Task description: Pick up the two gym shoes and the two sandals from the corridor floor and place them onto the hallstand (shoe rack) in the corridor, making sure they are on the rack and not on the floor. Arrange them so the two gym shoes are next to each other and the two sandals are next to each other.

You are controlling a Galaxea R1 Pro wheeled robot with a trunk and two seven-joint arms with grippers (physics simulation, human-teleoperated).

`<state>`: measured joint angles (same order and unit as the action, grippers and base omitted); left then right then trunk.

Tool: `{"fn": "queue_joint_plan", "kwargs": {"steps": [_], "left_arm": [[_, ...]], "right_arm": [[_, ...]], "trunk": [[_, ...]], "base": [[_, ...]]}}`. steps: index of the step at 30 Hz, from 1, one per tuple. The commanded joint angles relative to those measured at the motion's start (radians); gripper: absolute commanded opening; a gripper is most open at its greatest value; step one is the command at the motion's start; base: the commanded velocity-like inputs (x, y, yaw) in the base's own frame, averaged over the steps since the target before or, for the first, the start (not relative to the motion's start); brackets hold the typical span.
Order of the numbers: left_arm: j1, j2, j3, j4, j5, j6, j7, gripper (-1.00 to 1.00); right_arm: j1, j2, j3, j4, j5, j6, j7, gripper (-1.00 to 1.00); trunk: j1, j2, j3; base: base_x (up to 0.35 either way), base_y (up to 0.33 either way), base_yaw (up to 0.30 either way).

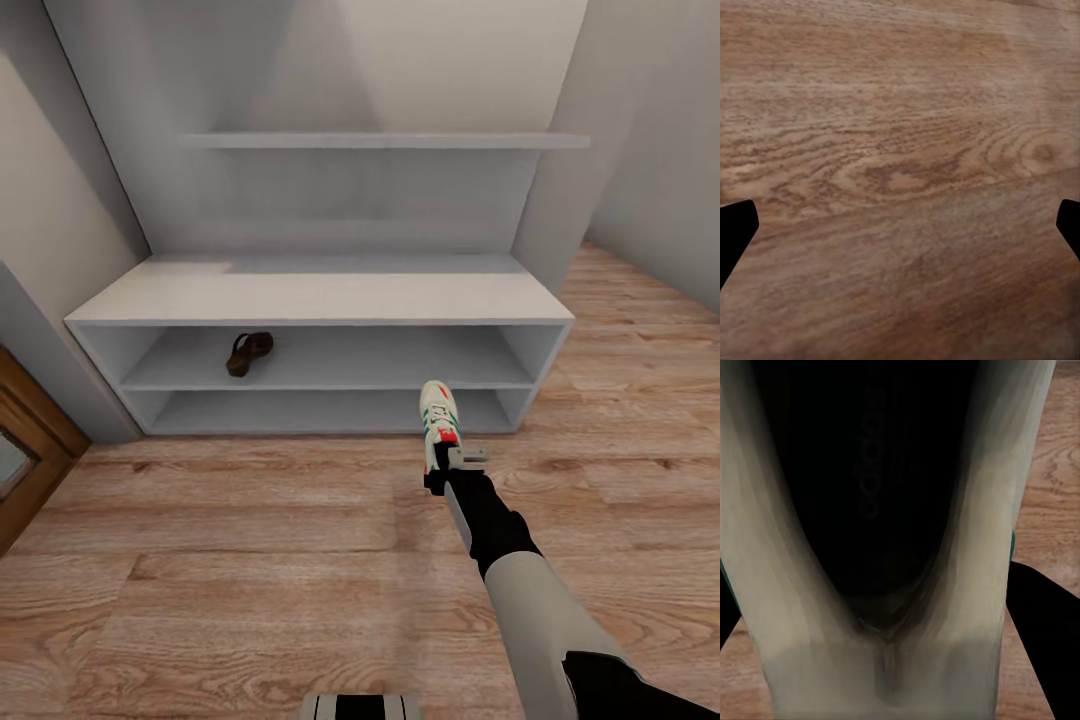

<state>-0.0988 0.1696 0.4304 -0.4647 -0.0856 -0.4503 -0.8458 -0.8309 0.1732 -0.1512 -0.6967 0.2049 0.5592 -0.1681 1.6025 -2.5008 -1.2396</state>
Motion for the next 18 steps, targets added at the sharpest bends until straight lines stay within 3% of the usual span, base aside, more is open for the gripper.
{"fn": "queue_joint_plan", "kwargs": {"steps": [1, 7, 18], "left_arm": [[-0.001, -0.001, 0.008, 0.0, -0.009, -0.004, -0.006, 1.0], [-0.001, 0.001, 0.009, 0.0, -0.009, -0.002, -0.005, 1.0], [-0.001, -0.001, 0.008, 0.0, -0.01, -0.002, -0.005, 1.0]], "right_arm": [[0.0, 0.001, -0.004, -0.001, 0.01, 0.005, 0.002, -1.0], [0.0, 0.001, -0.005, -0.001, 0.01, 0.005, 0.003, -1.0], [0.0, 0.001, -0.007, -0.003, 0.012, 0.005, 0.002, -1.0]], "trunk": [[0.0, 0.0, -0.001], [0.0, 0.0, -0.001], [0.0, 0.0, -0.001]], "base": [[0.0, 0.0, 0.004], [0.031, 0.0, 0.001], [0.305, 0.0, 0.0]]}}
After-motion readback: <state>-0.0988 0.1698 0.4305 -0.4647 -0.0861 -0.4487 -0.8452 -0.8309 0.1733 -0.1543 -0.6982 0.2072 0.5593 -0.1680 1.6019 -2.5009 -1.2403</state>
